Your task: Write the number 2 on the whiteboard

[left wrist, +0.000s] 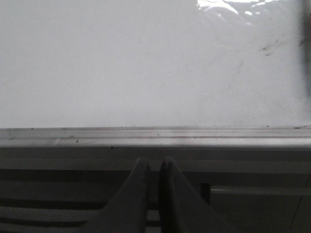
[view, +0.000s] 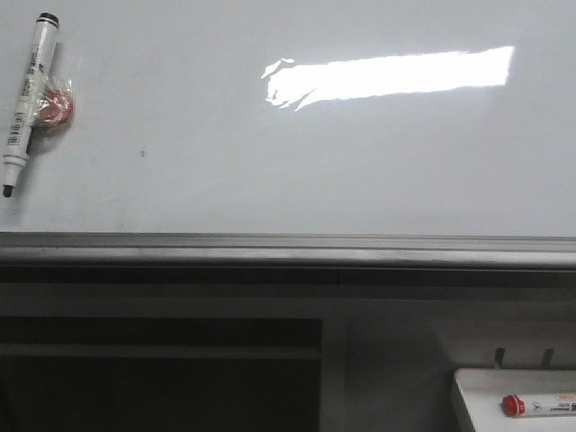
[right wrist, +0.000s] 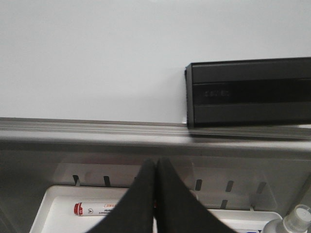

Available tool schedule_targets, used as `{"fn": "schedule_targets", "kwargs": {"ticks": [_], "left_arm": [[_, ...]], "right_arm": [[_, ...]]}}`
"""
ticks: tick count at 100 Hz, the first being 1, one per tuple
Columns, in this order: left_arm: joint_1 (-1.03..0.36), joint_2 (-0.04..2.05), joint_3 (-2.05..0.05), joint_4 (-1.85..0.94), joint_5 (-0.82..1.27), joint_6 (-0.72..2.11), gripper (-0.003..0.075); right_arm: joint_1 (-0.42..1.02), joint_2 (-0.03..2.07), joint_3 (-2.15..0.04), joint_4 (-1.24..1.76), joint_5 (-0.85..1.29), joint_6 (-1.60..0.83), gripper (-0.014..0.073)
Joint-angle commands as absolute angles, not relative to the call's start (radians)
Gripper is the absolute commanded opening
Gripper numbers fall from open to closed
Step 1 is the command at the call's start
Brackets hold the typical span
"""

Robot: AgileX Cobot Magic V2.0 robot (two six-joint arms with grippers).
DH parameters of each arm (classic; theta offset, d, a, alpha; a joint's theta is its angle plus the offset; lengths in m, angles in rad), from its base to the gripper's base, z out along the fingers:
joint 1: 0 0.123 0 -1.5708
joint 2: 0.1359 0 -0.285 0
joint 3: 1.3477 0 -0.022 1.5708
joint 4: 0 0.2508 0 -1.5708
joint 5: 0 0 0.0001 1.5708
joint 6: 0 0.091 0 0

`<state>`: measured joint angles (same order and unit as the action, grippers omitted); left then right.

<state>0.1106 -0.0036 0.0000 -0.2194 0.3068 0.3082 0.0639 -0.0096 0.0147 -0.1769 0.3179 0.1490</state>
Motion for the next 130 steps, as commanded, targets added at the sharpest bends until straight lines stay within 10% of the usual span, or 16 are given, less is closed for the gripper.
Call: {"fn": "schedule_targets", "kwargs": {"ticks": [1, 103, 130], "left_arm": [[0.112, -0.031, 0.012, -0.230, 0.228, 0.304, -0.0020], [0.112, -0.031, 0.012, -0.233, 0.228, 0.304, -0.0020], [0.112, -0.031, 0.012, -0.861, 0.218, 0.304, -0.0020]], "right_arm": [[0.066, -0.030, 0.038, -0.191, 0.293, 0.142, -0.0072], [0.066, -0.030, 0.038, -0.191, 0.289, 0.142, -0.0072], [0.066, -0.030, 0.038, -0.238, 0.058, 0.142, -0.0072]]}}
